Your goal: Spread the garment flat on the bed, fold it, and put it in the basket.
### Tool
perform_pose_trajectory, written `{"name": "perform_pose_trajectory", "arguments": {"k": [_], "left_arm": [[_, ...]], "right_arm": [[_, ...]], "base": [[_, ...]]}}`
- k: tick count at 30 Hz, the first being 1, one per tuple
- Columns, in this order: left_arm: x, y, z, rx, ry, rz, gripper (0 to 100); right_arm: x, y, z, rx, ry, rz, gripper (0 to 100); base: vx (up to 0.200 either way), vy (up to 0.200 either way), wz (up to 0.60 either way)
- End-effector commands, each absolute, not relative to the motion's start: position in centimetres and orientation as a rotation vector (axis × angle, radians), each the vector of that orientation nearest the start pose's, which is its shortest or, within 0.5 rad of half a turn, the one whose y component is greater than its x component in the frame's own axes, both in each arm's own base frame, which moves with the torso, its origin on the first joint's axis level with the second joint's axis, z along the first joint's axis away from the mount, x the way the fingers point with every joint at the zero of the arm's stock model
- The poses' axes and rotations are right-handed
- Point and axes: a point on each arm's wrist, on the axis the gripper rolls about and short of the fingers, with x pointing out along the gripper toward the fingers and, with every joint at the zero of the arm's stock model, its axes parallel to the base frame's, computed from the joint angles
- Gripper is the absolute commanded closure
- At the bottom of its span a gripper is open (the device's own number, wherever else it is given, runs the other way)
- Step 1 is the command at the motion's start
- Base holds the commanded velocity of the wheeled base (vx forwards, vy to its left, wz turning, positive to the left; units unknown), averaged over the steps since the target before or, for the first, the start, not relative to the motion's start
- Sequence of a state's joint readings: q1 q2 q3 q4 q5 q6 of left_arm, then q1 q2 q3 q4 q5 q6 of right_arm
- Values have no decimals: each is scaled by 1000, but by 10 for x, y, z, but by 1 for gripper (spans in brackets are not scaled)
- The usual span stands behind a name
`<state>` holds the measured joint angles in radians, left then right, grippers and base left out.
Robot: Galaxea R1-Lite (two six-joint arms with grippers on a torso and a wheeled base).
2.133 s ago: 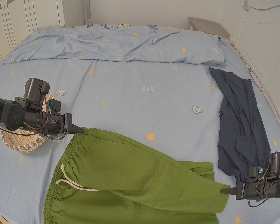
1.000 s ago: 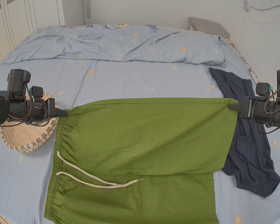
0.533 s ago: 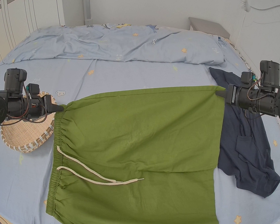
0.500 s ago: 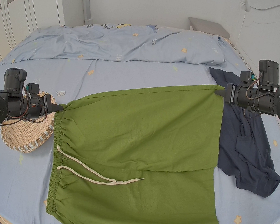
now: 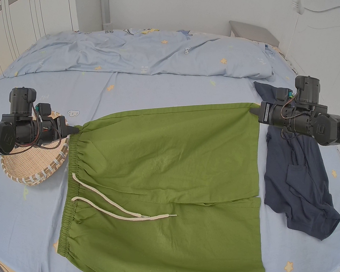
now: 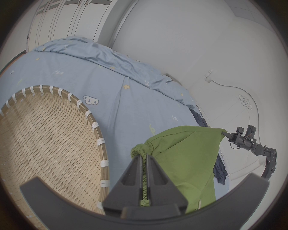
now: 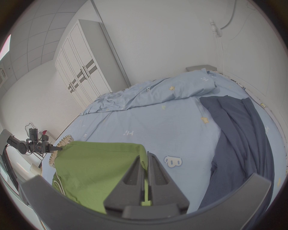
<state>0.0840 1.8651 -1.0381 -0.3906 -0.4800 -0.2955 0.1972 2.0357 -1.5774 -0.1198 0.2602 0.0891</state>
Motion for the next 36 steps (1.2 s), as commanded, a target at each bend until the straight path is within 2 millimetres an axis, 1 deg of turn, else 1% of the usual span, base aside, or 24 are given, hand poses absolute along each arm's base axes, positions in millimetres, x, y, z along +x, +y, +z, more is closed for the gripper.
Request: {"name": "perform_pose_trajectory", "arguments": {"k": [1, 10, 13, 14, 15, 21, 25, 29, 31, 32, 33, 34, 35, 36], "left_arm": [[360, 20, 153, -414, 509, -321, 100], [371, 21, 148, -417, 511, -318, 100], [379, 21, 143, -418, 517, -317, 100], [382, 21, 140, -419, 521, -316, 0], [383, 21, 140, -419, 521, -315, 0], [391, 17, 134, -406, 518, -321, 0], [391, 16, 135, -399, 479, -326, 0], [386, 14, 136, -399, 457, -331, 0], [379, 9, 148, -393, 432, -347, 0], [375, 8, 152, -392, 425, -350, 0], [375, 8, 152, -392, 425, -350, 0], [365, 5, 161, -388, 413, -358, 0], [360, 3, 165, -387, 407, -364, 0], [351, 0, 170, -390, 405, -371, 0]], "right_arm": [[424, 90, 205, 99, 394, 433, 100], [437, 92, 188, 105, 419, 430, 100], [441, 94, 181, 105, 422, 433, 100], [442, 96, 179, 104, 424, 436, 100], [443, 97, 179, 104, 424, 438, 0], [448, 99, 165, 103, 450, 439, 0], [449, 96, 166, 109, 447, 432, 0], [448, 91, 169, 114, 443, 423, 0], [443, 87, 177, 116, 433, 416, 0], [438, 84, 184, 117, 421, 412, 0], [438, 84, 184, 117, 421, 412, 0], [422, 80, 199, 125, 408, 410, 0], [416, 79, 203, 134, 410, 408, 0], [403, 77, 207, 153, 420, 405, 0]], "base": [[0, 0, 0], [0, 0, 0], [0, 0, 0], [0, 0, 0], [0, 0, 0], [0, 0, 0], [0, 0, 0], [0, 0, 0], [0, 0, 0], [0, 0, 0], [0, 0, 0], [0, 0, 0], [0, 0, 0], [0, 0, 0]]}}
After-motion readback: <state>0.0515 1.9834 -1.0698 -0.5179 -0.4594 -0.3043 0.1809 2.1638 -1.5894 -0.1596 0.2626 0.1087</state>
